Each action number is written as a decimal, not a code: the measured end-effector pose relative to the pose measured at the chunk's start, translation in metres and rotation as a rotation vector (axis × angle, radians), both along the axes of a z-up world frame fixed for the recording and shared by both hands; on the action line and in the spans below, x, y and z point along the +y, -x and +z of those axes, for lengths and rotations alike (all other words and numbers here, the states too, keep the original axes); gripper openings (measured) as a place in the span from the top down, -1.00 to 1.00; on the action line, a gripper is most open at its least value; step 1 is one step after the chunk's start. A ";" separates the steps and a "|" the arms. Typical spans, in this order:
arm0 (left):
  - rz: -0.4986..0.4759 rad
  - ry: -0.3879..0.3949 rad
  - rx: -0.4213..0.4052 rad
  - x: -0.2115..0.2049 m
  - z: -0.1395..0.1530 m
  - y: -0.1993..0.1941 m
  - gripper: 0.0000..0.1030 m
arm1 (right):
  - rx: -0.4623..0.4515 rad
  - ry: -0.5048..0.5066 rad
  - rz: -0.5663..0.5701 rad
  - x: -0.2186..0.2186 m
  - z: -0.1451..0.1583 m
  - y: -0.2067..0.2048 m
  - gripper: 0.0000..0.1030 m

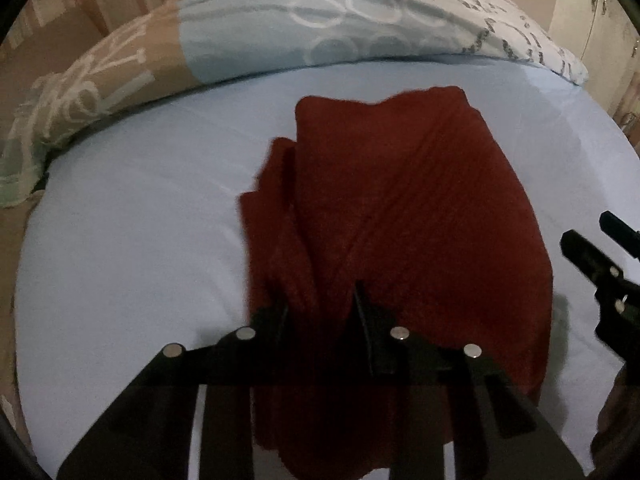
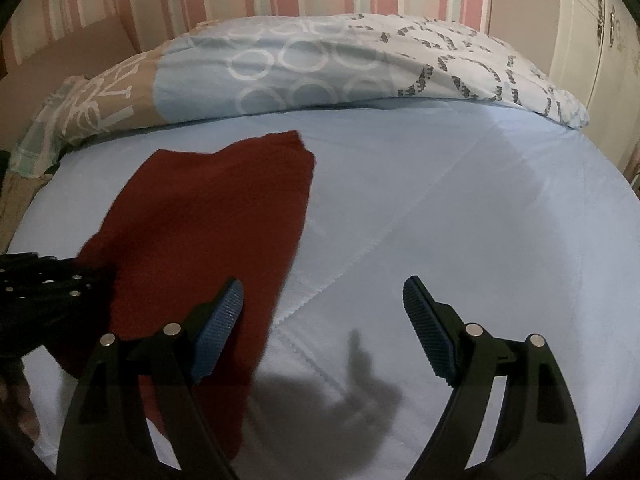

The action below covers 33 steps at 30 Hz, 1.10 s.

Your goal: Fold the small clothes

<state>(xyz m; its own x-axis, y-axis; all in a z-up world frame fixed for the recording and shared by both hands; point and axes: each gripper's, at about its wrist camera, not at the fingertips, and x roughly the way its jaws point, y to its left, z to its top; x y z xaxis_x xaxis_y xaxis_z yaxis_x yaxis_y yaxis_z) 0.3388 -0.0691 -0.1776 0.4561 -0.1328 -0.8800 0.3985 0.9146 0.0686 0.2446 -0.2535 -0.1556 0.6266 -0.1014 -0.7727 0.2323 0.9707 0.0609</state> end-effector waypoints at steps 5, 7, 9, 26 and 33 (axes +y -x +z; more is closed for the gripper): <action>0.062 -0.038 -0.024 0.039 0.007 0.001 0.44 | -0.018 -0.007 0.014 0.011 0.006 -0.003 -0.61; 0.071 -0.049 0.020 0.051 -0.006 -0.002 0.44 | -0.020 -0.012 0.026 0.019 0.007 -0.006 -0.61; 0.071 -0.018 0.057 0.056 -0.021 -0.004 0.40 | -0.012 -0.010 0.035 0.025 0.004 -0.009 -0.61; 0.044 -0.026 0.034 0.075 -0.011 0.025 -0.93 | -0.003 -0.021 0.238 0.075 0.009 0.008 -0.75; 0.030 -0.088 0.069 0.068 -0.039 0.031 -0.93 | 0.139 0.056 0.263 0.088 -0.031 0.007 -0.75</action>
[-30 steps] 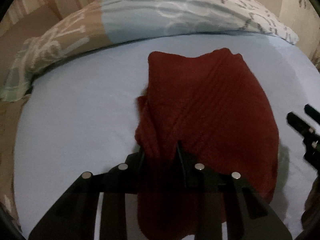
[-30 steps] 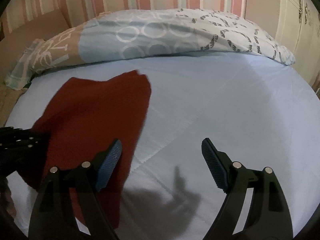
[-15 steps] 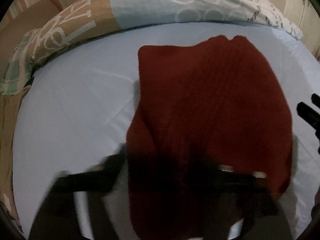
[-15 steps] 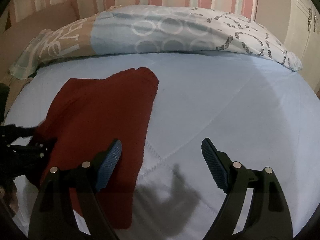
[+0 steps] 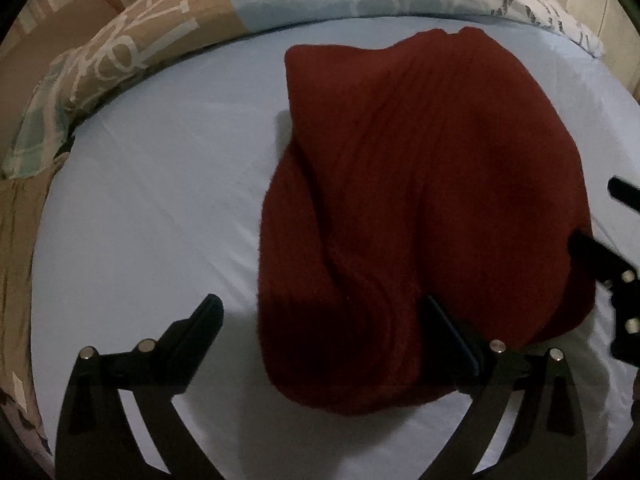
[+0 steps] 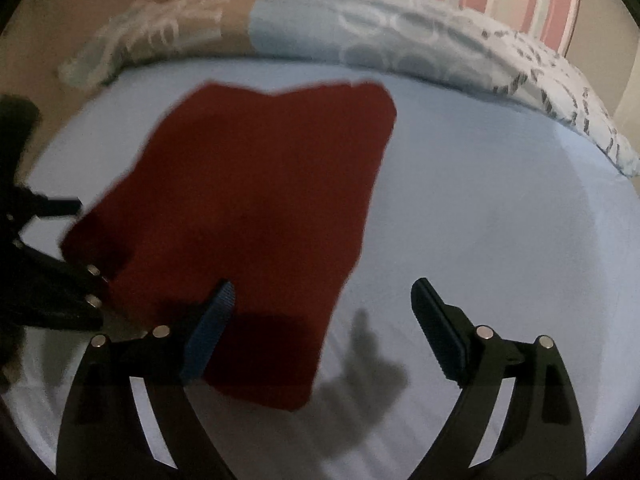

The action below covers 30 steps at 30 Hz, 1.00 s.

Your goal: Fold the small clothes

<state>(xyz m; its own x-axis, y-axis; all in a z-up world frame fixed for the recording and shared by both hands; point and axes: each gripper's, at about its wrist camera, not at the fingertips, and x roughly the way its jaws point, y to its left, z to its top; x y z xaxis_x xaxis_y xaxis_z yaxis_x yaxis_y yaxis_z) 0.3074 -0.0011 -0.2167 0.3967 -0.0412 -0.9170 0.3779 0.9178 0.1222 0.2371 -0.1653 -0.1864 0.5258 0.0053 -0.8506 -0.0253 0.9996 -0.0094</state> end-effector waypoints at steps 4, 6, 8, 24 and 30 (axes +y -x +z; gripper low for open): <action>0.016 0.016 0.023 0.003 -0.006 -0.003 -0.94 | 0.025 -0.004 -0.010 -0.006 -0.016 0.000 -0.75; 0.016 0.019 0.026 0.003 -0.008 -0.003 -0.94 | 0.025 -0.002 -0.009 -0.006 -0.018 0.000 -0.77; 0.016 0.025 0.023 0.002 -0.007 -0.002 -0.94 | 0.021 -0.004 -0.006 -0.005 -0.015 0.000 -0.77; 0.009 0.060 0.041 0.007 0.016 -0.001 -0.96 | -0.060 -0.165 -0.078 -0.023 0.021 0.019 -0.94; 0.019 0.095 0.046 0.010 0.021 0.002 -0.96 | -0.062 -0.213 -0.083 -0.021 0.021 0.022 -0.94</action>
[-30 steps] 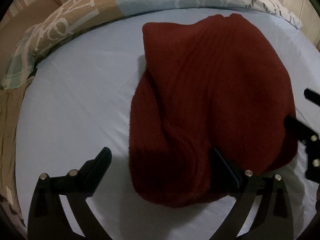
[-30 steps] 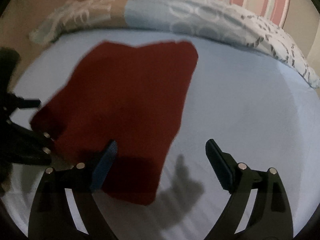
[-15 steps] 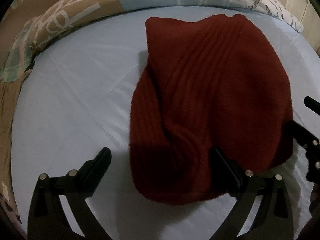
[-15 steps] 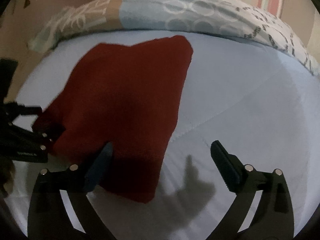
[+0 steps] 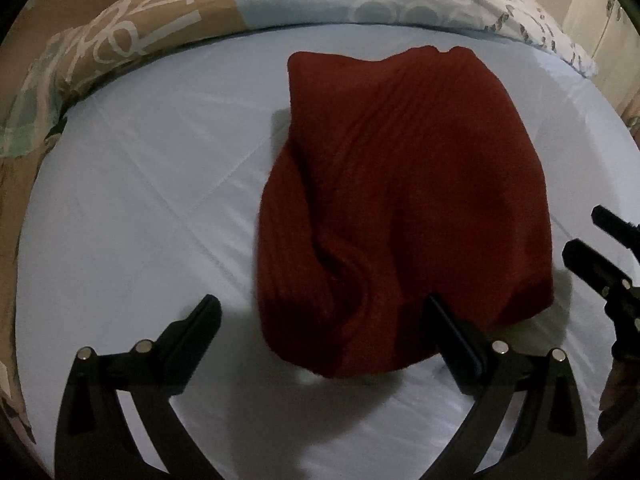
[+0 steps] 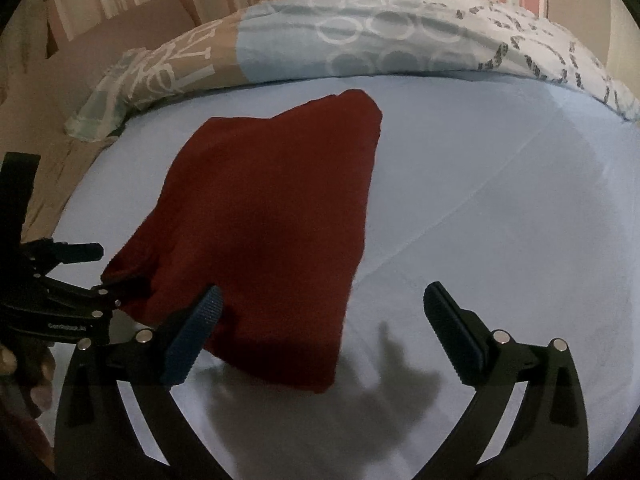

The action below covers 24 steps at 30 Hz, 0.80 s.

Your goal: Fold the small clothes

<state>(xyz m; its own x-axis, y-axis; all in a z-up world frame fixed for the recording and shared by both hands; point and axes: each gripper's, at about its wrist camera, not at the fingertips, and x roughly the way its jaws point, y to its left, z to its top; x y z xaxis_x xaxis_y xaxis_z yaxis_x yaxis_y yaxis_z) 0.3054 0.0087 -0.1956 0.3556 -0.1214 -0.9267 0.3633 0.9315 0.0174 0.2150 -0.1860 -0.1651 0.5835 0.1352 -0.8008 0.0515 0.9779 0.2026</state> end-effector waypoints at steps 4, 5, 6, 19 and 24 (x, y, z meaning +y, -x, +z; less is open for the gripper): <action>-0.005 0.016 0.007 0.003 0.000 -0.003 -0.96 | 0.007 -0.024 -0.002 0.001 -0.003 -0.003 -0.94; -0.008 0.021 0.010 0.002 0.000 -0.003 -0.96 | 0.011 -0.035 -0.001 0.001 -0.005 -0.005 -0.94; -0.009 0.025 0.013 0.002 -0.002 -0.003 -0.96 | 0.016 -0.045 -0.002 0.001 -0.006 -0.008 -0.94; -0.047 0.053 0.067 -0.011 -0.031 -0.027 -0.96 | -0.005 -0.052 -0.027 -0.007 -0.009 -0.027 -0.94; -0.077 0.046 0.068 -0.021 -0.043 -0.030 -0.97 | 0.025 -0.059 -0.007 -0.001 -0.023 -0.037 -0.94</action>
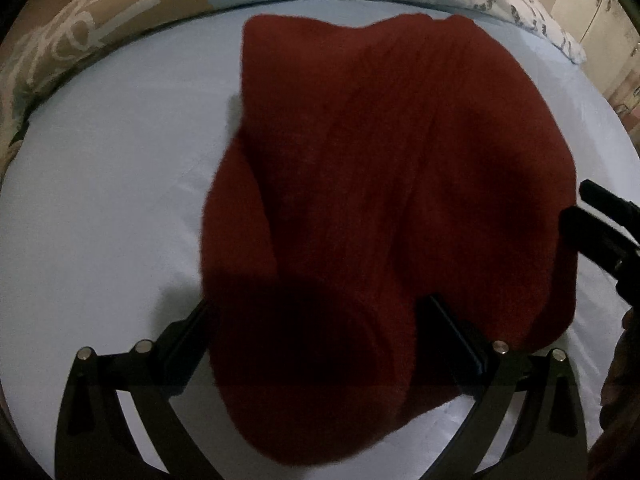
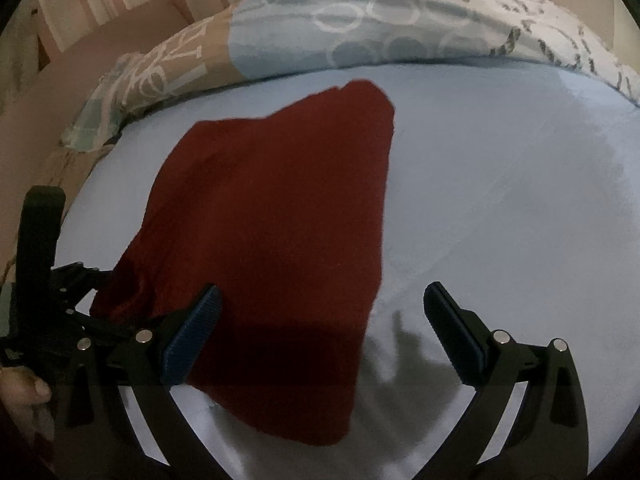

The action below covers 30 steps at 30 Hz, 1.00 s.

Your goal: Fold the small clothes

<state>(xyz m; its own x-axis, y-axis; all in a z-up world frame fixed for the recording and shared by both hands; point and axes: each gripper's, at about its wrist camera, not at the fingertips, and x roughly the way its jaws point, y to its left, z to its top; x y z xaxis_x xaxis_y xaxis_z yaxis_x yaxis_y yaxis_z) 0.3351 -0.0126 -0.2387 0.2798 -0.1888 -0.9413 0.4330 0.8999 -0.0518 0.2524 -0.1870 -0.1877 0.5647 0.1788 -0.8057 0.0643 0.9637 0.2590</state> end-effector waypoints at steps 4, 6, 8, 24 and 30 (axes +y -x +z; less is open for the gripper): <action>-0.001 0.034 0.017 0.001 -0.006 -0.003 -0.97 | 0.011 -0.034 -0.006 -0.004 -0.012 -0.004 -0.94; -0.006 0.047 0.029 0.001 -0.009 -0.005 -0.97 | 0.026 -0.061 -0.016 -0.008 -0.019 -0.007 -0.94; -0.016 0.047 0.028 -0.001 -0.010 -0.006 -0.97 | 0.043 -0.101 -0.025 -0.012 -0.027 -0.011 -0.94; -0.063 0.045 -0.021 -0.008 0.008 -0.003 -0.96 | 0.027 -0.150 0.005 -0.022 -0.025 -0.016 -0.94; -0.065 0.059 0.042 -0.010 -0.006 -0.017 -0.97 | 0.062 -0.185 0.022 -0.020 -0.033 -0.027 -0.94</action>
<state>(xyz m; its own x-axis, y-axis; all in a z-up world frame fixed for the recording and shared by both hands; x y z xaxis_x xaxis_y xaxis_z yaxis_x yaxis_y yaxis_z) 0.3516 -0.0229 -0.2449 0.2261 -0.2605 -0.9386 0.4864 0.8651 -0.1229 0.2795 -0.2071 -0.2208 0.5095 0.3389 -0.7909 0.0644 0.9016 0.4278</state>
